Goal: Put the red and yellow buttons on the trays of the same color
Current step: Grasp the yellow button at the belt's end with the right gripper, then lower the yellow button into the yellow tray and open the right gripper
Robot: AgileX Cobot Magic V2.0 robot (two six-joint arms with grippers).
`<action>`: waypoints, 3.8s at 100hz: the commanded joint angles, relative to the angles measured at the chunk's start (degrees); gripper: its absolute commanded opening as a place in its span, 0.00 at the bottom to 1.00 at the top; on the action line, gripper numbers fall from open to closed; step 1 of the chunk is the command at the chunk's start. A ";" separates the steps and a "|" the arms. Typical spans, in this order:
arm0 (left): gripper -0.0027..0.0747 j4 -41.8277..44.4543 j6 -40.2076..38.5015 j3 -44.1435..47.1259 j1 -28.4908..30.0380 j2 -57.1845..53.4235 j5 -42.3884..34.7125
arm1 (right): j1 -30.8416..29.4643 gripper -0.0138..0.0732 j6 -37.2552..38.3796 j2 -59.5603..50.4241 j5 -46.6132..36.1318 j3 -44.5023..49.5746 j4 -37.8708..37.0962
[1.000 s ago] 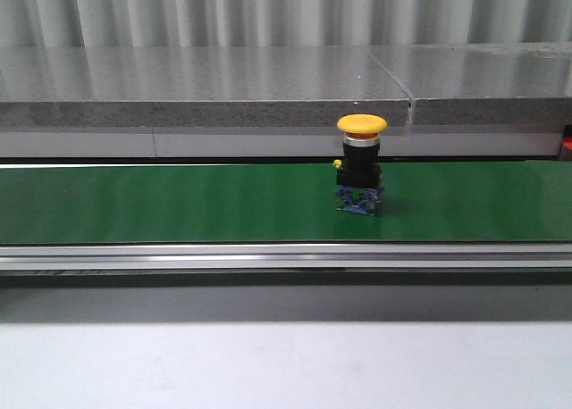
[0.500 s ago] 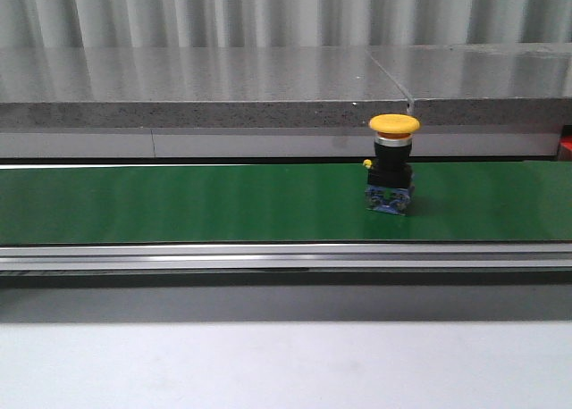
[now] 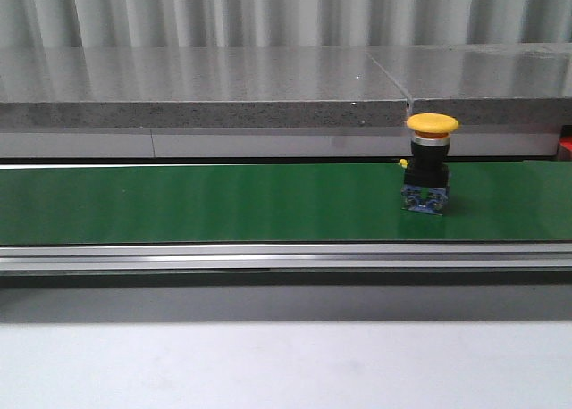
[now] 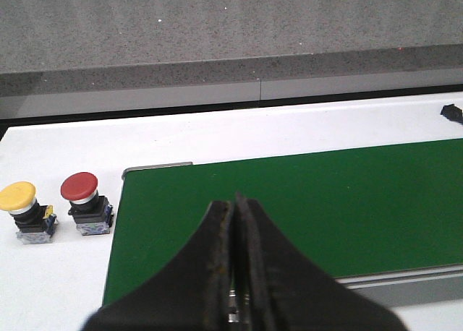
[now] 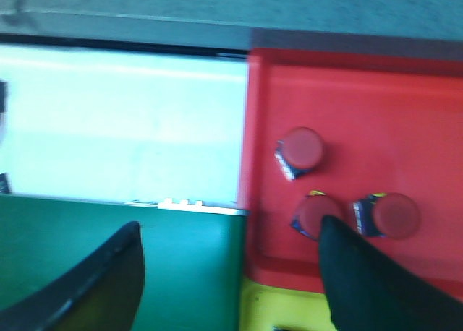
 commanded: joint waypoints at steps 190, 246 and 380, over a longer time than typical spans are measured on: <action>0.01 -1.01 -0.02 -1.63 -0.52 0.23 -3.87 | 24.94 0.59 -9.50 -11.80 -27.80 44.00 1.64; 0.01 -1.01 -0.02 -1.63 -0.52 0.23 -3.87 | 16.27 0.35 6.52 -21.60 -19.37 41.31 -8.98; 0.01 -1.01 -0.02 -1.63 -0.52 0.23 -3.87 | -6.71 0.35 22.86 -27.16 -35.24 63.01 -17.97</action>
